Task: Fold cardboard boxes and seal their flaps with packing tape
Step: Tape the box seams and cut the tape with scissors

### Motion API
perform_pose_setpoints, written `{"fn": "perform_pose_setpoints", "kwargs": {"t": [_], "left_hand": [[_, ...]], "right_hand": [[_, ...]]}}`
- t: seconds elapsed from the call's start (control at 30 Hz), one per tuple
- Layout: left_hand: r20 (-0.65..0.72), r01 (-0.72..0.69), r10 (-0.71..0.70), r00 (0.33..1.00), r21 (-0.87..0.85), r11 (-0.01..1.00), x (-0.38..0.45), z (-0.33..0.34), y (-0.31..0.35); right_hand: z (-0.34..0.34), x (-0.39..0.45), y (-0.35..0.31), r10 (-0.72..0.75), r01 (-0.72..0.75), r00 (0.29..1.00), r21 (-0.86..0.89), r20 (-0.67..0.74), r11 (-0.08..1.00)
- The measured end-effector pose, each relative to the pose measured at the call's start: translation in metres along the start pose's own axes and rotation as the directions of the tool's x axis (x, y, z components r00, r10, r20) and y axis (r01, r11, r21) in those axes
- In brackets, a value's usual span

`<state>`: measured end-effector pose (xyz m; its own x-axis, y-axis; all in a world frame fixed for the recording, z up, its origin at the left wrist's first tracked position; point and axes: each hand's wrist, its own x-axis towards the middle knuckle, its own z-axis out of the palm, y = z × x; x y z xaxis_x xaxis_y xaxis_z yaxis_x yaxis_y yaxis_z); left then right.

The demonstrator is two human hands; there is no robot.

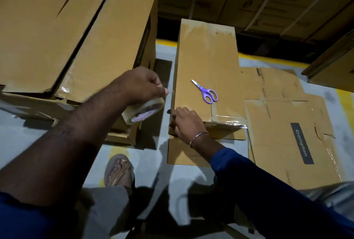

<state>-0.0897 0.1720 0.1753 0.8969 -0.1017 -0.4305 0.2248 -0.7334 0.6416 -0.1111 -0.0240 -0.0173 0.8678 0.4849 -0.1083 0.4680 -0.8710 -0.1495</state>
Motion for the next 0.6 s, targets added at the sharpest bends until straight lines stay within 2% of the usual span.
{"fn": "perform_pose_setpoints", "kwargs": {"t": [0.07,0.27,0.43,0.6], "left_hand": [[0.016,-0.009,0.009,1.000,0.013,1.000,0.000,0.002,0.001],[0.041,-0.014,0.013,0.999,0.026,1.000,0.003,0.006,0.003],[0.060,-0.018,0.015,0.998,0.040,0.999,0.008,0.012,0.007],[0.067,-0.022,0.018,0.998,0.065,0.998,0.015,0.020,0.010]], "right_hand": [[-0.008,-0.006,0.015,0.046,-0.044,0.999,0.056,-0.030,0.997],[-0.017,-0.027,0.078,0.197,-0.200,0.978,0.030,0.068,0.979],[-0.025,-0.054,0.125,0.292,-0.284,0.952,-0.089,0.094,0.955],[-0.029,-0.082,0.170,0.418,-0.412,0.903,-0.072,0.100,0.908]]}}
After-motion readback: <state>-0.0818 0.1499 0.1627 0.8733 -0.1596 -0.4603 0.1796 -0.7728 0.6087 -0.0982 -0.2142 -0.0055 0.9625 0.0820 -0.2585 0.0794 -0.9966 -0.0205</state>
